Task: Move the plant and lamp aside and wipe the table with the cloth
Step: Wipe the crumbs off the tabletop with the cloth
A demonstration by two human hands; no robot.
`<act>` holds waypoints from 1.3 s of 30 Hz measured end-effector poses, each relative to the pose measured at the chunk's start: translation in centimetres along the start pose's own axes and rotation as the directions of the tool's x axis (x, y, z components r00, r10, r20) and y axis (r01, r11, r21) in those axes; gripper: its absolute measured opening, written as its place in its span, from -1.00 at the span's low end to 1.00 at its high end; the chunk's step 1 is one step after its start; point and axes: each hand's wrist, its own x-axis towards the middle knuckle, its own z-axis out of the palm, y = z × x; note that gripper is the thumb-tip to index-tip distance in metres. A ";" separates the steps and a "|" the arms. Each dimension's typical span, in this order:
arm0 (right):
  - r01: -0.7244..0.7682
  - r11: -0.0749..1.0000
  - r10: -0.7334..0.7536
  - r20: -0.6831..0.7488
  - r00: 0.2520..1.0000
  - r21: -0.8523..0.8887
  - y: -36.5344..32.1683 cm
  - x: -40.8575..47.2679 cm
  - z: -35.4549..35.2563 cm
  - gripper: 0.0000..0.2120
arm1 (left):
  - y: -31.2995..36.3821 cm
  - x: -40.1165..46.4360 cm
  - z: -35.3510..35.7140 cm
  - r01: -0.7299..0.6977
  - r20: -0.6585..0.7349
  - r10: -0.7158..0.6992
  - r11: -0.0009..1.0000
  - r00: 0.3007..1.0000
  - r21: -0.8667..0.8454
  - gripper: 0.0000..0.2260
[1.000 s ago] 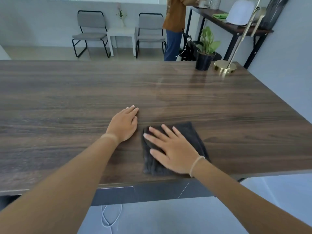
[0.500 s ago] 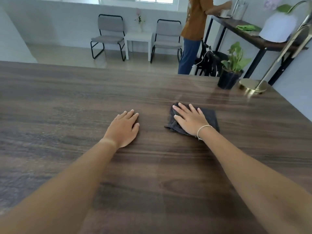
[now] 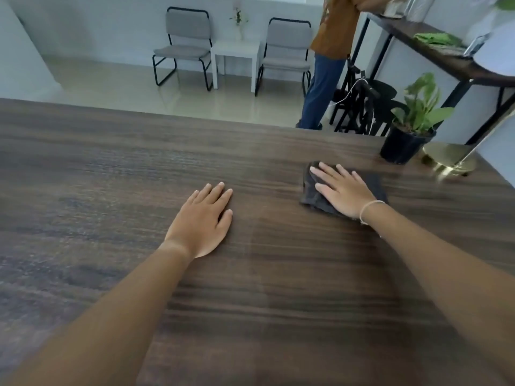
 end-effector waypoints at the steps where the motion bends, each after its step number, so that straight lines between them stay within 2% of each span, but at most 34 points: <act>1: -0.034 0.999 0.034 -0.002 0.999 0.000 -0.5 2.0 -0.1 -0.55 | 0.0 -0.1 0.0 -0.002 -0.005 0.002 1.000 1.000 0.012 -0.48; 4: 0.014 1.000 -0.014 0.010 1.000 -0.002 -4.9 6.0 0.5 -0.53 | -0.3 0.4 0.3 0.006 -0.001 -0.006 1.000 1.000 0.021 -0.41; 7: 0.212 0.977 -0.211 0.027 0.977 -0.016 -8.1 3.1 1.4 -0.53 | -0.3 0.2 0.2 -0.002 0.008 0.001 1.000 1.000 0.030 -0.30; 9: 0.372 0.928 -0.372 -0.003 0.928 -0.023 -7.8 -1.3 2.2 -0.52 | -0.3 0.2 0.2 0.001 0.013 -0.001 1.000 1.000 0.028 -0.36; 11: 0.446 0.895 -0.446 -0.013 0.895 0.005 -5.8 -4.9 2.3 -0.50 | -0.2 0.3 0.0 0.014 0.026 -0.014 1.000 1.000 0.018 -0.51; 13: 0.371 0.929 -0.371 -0.010 0.929 0.000 -3.1 -5.0 1.7 -0.49 | -0.1 0.3 0.0 0.016 0.024 -0.016 1.000 1.000 0.006 -0.54; 15: 0.204 0.979 -0.204 -0.002 0.979 0.003 -1.4 -2.9 0.9 -0.53 | -0.2 0.4 0.0 0.014 0.018 -0.014 1.000 1.000 0.000 -0.55; 17: 0.063 0.998 -0.063 0.002 0.998 0.008 -1.8 -0.7 0.7 -0.55 | -0.3 0.4 0.1 0.018 0.015 -0.018 1.000 1.000 -0.001 -0.55; 19: 0.032 1.000 -0.032 -0.011 0.999 0.000 -3.7 -0.2 1.2 -0.53 | -0.4 0.5 0.1 0.017 0.018 -0.017 1.000 1.000 -0.011 -0.55; 22: 0.194 0.981 -0.194 -0.012 0.981 -0.008 -8.8 -4.1 2.8 -0.52 | -0.2 0.1 -0.2 0.035 -0.018 -0.038 0.991 0.999 -0.132 -0.57; 24: 0.332 0.943 -0.333 -0.018 0.943 -0.019 -12.0 -9.0 4.1 -0.51 | -0.2 -0.8 -0.6 0.070 -0.049 -0.084 0.969 0.995 -0.237 -0.58; 26: 0.449 0.893 -0.449 -0.037 0.893 -0.013 -13.5 -14.9 5.2 -0.50 | -0.3 -2.4 -0.9 0.086 -0.030 -0.097 0.964 0.995 -0.251 -0.58; 28: 0.500 0.866 -0.499 -0.033 0.866 0.015 -12.8 -20.5 5.8 -0.48 | 0.3 -4.0 -1.0 0.076 -0.006 -0.080 0.969 0.997 -0.234 -0.58; 31: 0.405 0.913 -0.405 -0.015 0.914 0.056 -7.8 -26.2 5.3 -0.47 | 2.7 -6.2 -1.0 0.015 0.013 -0.012 0.971 1.000 -0.239 -0.58; 33: 0.203 0.978 -0.203 -0.011 0.979 0.049 -3.1 -28.2 4.8 -0.48 | 4.7 -7.6 -1.0 -0.044 0.016 0.050 0.969 0.999 -0.244 -0.58; 35: -0.081 0.996 0.082 -0.024 0.996 0.031 0.6 -28.3 3.9 -0.55 | 6.2 -8.8 -1.1 -0.090 -0.008 0.091 0.963 0.996 -0.255 -0.58; 37: -0.240 0.970 0.241 -0.043 0.970 0.024 0.3 -27.4 3.8 -0.54 | 7.4 -9.7 -1.1 -0.106 -0.021 0.104 0.958 0.994 -0.267 -0.58; 39: -0.231 0.971 0.233 -0.026 0.972 0.058 -3.4 -26.5 4.5 -0.53 | 8.5 -10.5 -0.8 -0.118 -0.015 0.118 0.951 0.993 -0.286 -0.58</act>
